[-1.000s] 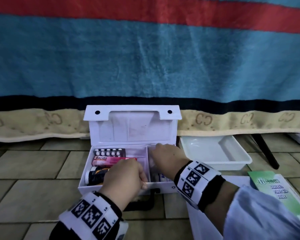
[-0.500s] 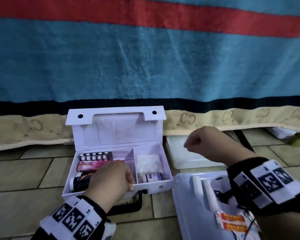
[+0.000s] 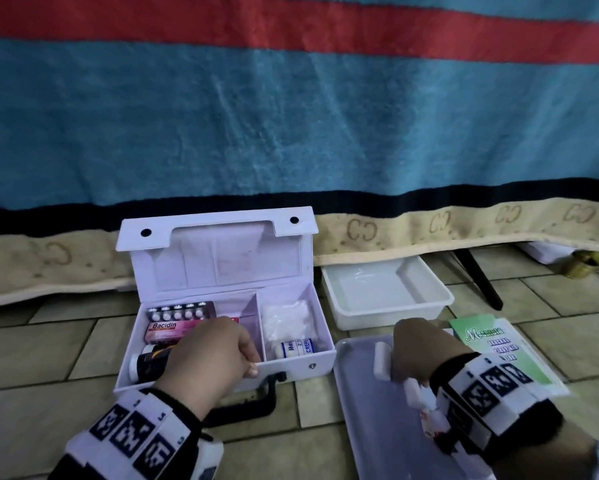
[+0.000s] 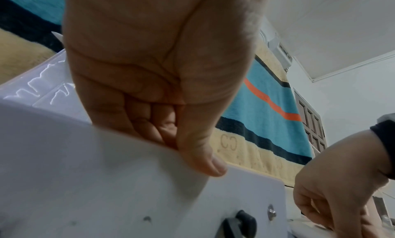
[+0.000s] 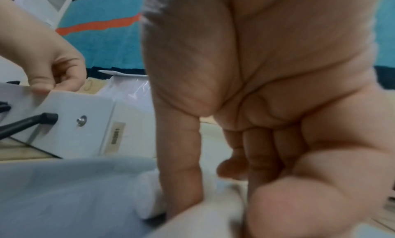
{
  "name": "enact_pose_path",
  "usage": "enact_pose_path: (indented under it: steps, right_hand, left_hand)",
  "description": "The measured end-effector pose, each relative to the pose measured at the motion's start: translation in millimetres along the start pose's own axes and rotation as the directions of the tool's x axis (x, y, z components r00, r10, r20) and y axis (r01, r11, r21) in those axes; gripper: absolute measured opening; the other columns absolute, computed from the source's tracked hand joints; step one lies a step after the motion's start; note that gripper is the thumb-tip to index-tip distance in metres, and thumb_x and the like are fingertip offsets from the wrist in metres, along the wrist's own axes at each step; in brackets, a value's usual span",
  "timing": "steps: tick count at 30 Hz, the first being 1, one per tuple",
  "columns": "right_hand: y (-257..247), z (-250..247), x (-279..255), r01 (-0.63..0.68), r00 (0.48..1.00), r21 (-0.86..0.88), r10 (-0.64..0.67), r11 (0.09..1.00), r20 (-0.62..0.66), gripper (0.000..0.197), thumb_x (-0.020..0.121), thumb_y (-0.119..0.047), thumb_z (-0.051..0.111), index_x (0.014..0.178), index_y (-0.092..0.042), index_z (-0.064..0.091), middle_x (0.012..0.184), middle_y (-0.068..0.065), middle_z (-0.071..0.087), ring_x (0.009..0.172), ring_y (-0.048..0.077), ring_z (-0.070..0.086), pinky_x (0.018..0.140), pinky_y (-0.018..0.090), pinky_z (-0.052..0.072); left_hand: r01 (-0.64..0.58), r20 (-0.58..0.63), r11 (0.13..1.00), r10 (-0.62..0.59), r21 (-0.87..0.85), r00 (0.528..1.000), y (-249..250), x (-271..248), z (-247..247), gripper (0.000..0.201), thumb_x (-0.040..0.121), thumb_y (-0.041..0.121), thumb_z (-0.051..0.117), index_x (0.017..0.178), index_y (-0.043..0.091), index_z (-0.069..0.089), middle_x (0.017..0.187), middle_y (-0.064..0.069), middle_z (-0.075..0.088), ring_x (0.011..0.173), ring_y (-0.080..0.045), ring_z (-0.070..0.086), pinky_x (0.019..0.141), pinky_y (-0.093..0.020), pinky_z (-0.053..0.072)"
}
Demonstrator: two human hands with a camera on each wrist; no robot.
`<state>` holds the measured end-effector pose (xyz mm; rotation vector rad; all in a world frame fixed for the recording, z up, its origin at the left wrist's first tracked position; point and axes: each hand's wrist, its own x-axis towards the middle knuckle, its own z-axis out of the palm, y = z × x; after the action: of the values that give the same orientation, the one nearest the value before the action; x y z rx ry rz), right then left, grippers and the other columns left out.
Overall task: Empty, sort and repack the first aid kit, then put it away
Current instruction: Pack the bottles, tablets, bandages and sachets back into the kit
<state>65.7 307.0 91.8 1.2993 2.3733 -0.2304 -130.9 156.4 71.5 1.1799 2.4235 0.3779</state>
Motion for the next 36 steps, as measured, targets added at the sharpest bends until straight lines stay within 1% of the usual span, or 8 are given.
enact_pose_path:
  steps: [5,9,12,15,24,28,32,36]
  right_hand:
    - [2,-24,-5,0.005,0.973,0.167,0.034,0.986,-0.228,0.016,0.079,-0.011,0.054,0.064,-0.012,0.046,0.067,0.004,0.057,0.07,0.022,0.059,0.053,0.023,0.039]
    - [-39,-38,-14,0.412,0.867,0.319,-0.26,0.853,-0.425,0.014,0.086,-0.021,0.058,0.097,-0.02,0.049,0.089,0.0,0.061,0.078,0.018,0.053,0.066,0.025,0.039]
    - [-76,-24,-8,0.528,0.806,0.07,-0.473,0.846,-0.357,0.033,0.086,-0.01,0.055,0.115,-0.025,0.052,0.112,0.003,0.061,0.102,0.024,0.055,0.082,0.032,0.045]
    - [-97,-9,5,0.479,0.802,-0.186,-0.514,0.858,-0.302,0.043,0.086,-0.003,0.05,0.123,-0.024,0.056,0.119,0.004,0.056,0.117,0.027,0.045,0.088,0.036,0.04]
    - [-104,9,19,0.453,0.805,-0.062,-0.438,0.889,-0.401,0.025,0.085,-0.002,0.054,0.104,-0.012,0.067,0.108,0.006,0.061,0.103,0.026,0.059,0.071,0.028,0.042]
    - [-93,0,13,0.464,0.806,0.076,-0.385,0.883,-0.449,0.024,0.088,-0.017,0.059,0.108,-0.02,0.069,0.111,0.003,0.063,0.104,0.024,0.059,0.081,0.03,0.046]
    - [-45,-15,1,0.243,0.791,0.405,0.061,0.881,-0.609,0.008,0.085,-0.026,0.061,0.09,-0.023,0.066,0.095,0.001,0.069,0.088,0.023,0.063,0.068,0.026,0.045]
    - [-11,2,-4,-0.026,0.926,0.279,0.128,0.96,-0.356,0.01,0.079,-0.026,0.062,0.087,-0.018,0.063,0.092,0.001,0.067,0.088,0.023,0.064,0.066,0.024,0.042]
  left_hand:
    - [-0.017,-0.011,1.0,0.017,-0.001,1.0,2,-3,-1,0.026,0.069,0.023,0.081,0.055,0.033,0.061,0.062,0.017,0.06,0.082,-0.007,0.065,0.071,-0.018,0.046]
    - [-0.007,-0.009,1.0,0.007,-0.007,1.0,3,-5,-3,0.028,0.069,0.023,0.081,0.052,0.032,0.061,0.061,0.016,0.061,0.08,-0.006,0.065,0.069,-0.017,0.045]
    - [-0.006,-0.037,1.0,0.005,-0.014,0.999,3,-6,-2,0.031,0.069,0.022,0.081,0.049,0.032,0.06,0.06,0.015,0.063,0.076,-0.006,0.065,0.068,-0.018,0.046]
    - [-0.004,-0.049,1.0,0.003,-0.025,0.999,4,-7,-2,0.031,0.069,0.021,0.081,0.049,0.033,0.061,0.058,0.015,0.061,0.077,-0.007,0.065,0.073,-0.02,0.05]
    - [0.01,-0.059,0.999,-0.012,-0.043,0.998,5,-10,-3,0.024,0.067,0.023,0.082,0.055,0.033,0.065,0.061,0.015,0.06,0.081,-0.009,0.064,0.078,-0.025,0.052]
    - [0.017,-0.045,0.999,-0.019,-0.035,0.999,5,-9,-4,0.028,0.068,0.023,0.082,0.051,0.033,0.062,0.06,0.014,0.06,0.077,-0.007,0.063,0.077,-0.023,0.052]
    - [0.013,-0.017,0.999,-0.014,-0.033,1.0,4,-7,-4,0.024,0.071,0.021,0.08,0.057,0.032,0.063,0.057,0.016,0.059,0.07,-0.002,0.058,0.072,-0.02,0.049]
    - [0.01,0.0,0.999,-0.01,-0.038,1.0,6,-8,-6,0.014,0.072,0.021,0.079,0.067,0.03,0.071,0.058,0.017,0.059,0.068,0.0,0.057,0.068,-0.018,0.045]
